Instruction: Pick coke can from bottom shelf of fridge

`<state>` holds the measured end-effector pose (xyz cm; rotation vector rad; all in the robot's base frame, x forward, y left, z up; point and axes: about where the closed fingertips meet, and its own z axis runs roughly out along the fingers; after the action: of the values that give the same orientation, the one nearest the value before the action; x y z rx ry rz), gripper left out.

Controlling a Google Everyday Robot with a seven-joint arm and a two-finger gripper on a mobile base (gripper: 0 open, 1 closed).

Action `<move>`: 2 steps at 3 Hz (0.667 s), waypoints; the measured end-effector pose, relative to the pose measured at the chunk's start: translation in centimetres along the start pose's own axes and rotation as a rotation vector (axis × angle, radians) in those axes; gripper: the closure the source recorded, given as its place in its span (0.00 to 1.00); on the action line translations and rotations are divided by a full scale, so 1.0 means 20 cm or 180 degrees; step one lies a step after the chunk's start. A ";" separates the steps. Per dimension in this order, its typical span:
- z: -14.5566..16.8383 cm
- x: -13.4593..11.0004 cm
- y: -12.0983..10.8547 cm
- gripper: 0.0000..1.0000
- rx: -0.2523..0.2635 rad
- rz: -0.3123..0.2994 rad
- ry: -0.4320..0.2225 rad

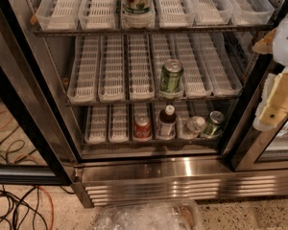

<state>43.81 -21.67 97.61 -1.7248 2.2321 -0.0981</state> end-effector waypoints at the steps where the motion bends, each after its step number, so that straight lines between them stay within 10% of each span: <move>1: 0.00 0.00 0.00 0.00 0.0000 0.0000 0.0000; 2: -0.01 0.00 -0.01 0.00 0.0020 0.0083 -0.0210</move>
Offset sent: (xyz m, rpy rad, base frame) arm 0.0029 -0.0026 0.0054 0.1818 -0.0347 -0.0271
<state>43.96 -21.67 97.92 -1.6707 2.2036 -0.0416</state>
